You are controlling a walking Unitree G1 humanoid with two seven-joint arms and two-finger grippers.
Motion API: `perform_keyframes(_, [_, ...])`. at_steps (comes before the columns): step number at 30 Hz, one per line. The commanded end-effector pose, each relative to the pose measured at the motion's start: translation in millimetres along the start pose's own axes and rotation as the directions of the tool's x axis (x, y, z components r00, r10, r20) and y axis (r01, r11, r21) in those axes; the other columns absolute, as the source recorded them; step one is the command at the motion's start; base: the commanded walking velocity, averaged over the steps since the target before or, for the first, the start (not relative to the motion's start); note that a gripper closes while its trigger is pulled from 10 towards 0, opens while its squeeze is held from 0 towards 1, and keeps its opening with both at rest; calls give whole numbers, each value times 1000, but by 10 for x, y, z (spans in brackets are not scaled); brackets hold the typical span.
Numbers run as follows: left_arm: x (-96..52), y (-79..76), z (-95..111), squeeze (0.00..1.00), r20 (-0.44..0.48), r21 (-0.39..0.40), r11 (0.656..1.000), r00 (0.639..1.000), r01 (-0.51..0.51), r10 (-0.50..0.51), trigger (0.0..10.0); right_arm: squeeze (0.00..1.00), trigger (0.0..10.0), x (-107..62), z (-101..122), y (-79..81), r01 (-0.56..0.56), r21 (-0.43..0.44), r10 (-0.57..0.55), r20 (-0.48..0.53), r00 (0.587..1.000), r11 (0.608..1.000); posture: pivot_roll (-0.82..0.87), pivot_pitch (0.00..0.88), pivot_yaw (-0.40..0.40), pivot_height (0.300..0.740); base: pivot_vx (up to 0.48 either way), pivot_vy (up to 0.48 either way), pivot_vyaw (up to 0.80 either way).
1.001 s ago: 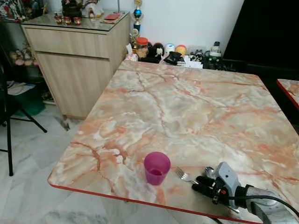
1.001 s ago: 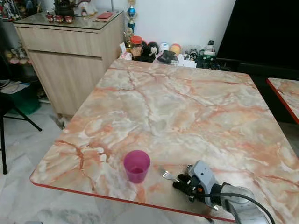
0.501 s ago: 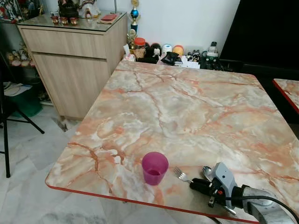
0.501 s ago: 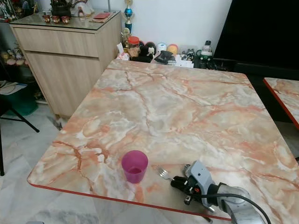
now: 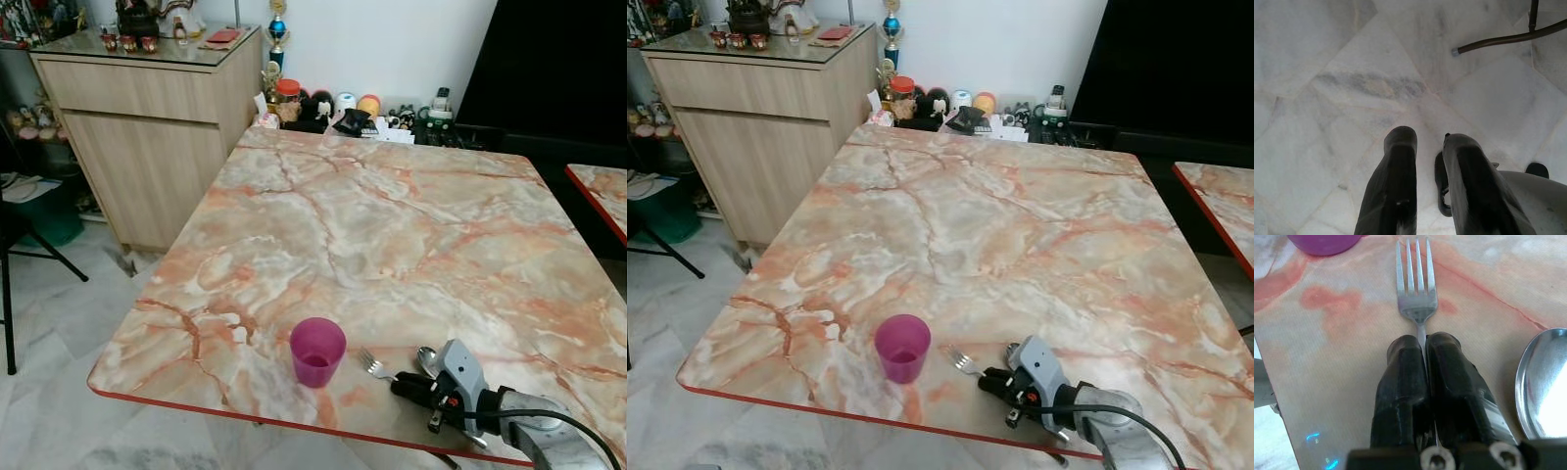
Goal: Setting the table
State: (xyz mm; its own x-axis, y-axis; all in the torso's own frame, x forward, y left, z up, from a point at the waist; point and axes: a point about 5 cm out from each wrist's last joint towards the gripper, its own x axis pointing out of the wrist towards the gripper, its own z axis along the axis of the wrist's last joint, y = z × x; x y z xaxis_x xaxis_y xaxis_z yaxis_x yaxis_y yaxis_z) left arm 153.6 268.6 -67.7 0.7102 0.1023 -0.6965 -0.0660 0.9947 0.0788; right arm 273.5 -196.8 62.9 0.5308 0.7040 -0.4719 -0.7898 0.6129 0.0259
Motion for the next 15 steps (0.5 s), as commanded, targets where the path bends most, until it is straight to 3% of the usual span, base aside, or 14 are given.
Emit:
perform_keyframes(1, [-4, -17, -46, 0, -30, -4, 1000, 1000, 4, -4, 10000, 0, 10000, 45, 98, 22, -10, -3, 10, 37, 999, 1000, 132, 41, -34, 740, 0, 0, 0])
perform_keyframes(15, [2, -57, -57, 0, -32, -20, 1000, 999, 15, -16, 10000, 0, 10000, -95, 479, -17, 2, -76, 6, 106, 994, 997, 124, 45, -41, 740, 0, 0, 0])
